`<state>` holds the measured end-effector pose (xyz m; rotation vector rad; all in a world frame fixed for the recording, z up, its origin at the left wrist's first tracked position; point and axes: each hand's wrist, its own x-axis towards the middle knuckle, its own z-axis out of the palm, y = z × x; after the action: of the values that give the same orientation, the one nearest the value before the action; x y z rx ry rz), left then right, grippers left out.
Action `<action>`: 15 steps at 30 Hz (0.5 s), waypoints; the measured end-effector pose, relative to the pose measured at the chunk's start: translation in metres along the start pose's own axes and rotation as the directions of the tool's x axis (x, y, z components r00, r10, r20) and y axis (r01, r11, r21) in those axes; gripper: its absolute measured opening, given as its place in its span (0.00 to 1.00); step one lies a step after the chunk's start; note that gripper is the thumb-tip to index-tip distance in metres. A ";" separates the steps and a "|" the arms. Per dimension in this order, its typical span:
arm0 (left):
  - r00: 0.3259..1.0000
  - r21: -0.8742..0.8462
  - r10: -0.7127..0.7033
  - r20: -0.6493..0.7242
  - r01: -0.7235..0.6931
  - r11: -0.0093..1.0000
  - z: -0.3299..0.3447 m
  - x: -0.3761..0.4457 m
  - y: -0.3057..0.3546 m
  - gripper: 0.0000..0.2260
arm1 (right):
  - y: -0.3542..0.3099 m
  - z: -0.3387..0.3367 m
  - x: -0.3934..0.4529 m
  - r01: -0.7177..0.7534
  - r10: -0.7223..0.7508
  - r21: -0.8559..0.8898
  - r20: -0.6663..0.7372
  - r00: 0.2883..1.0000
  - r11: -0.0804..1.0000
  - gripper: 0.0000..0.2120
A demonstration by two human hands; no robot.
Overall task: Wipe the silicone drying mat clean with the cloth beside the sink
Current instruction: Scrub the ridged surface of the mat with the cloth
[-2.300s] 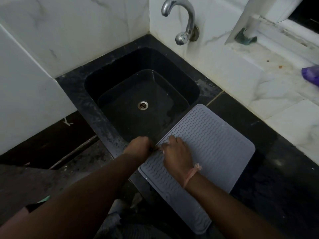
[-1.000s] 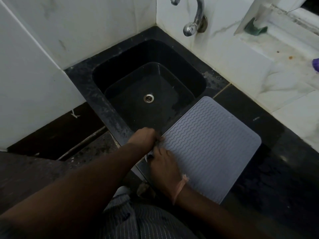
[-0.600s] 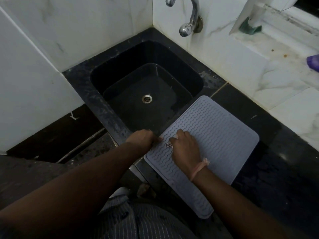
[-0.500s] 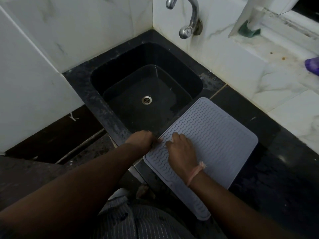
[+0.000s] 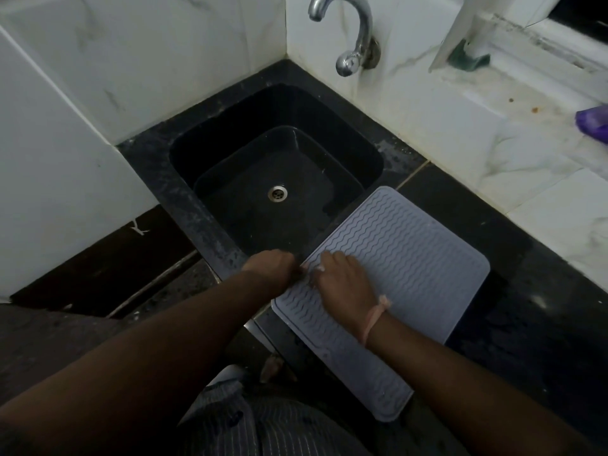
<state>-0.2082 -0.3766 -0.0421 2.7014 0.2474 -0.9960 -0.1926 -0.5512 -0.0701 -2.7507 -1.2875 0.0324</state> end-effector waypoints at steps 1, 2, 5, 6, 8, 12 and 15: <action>1.000 -0.014 -0.001 0.002 0.001 1.000 -0.003 0.000 0.003 0.12 | 0.013 -0.003 0.005 -0.037 0.037 -0.034 0.000 0.999 0.999 0.10; 1.000 -0.037 -0.007 0.006 0.007 0.999 -0.003 0.001 0.003 0.14 | 0.023 -0.006 0.009 -0.075 0.075 -0.056 0.008 0.997 0.996 0.11; 1.000 -0.040 -0.008 0.002 0.009 0.999 -0.002 0.000 0.006 0.13 | 0.033 -0.011 0.016 -0.148 0.151 -0.086 0.026 0.988 0.985 0.12; 1.000 -0.028 -0.013 -0.003 0.013 1.000 -0.001 0.000 0.006 0.11 | 0.028 -0.012 0.017 -0.153 0.156 -0.076 0.028 0.987 0.985 0.12; 1.000 -0.026 -0.011 -0.019 0.010 1.000 -0.003 -0.001 0.005 0.11 | 0.013 -0.008 0.012 -0.160 0.160 -0.033 0.014 0.987 0.987 0.12; 0.999 0.038 -0.007 -0.033 0.008 0.999 -0.005 -0.003 0.004 0.10 | -0.033 0.006 -0.013 -0.049 0.052 0.125 -0.020 0.998 0.991 0.09; 0.999 0.059 0.005 -0.043 -0.003 0.998 -0.005 -0.002 0.004 0.11 | -0.048 0.011 -0.023 0.074 -0.081 0.121 0.055 0.995 0.990 0.10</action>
<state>-0.2054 -0.3795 -0.0363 2.7780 0.2242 -0.9589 -0.2448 -0.5367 -0.0764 -2.6167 -1.3591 0.1806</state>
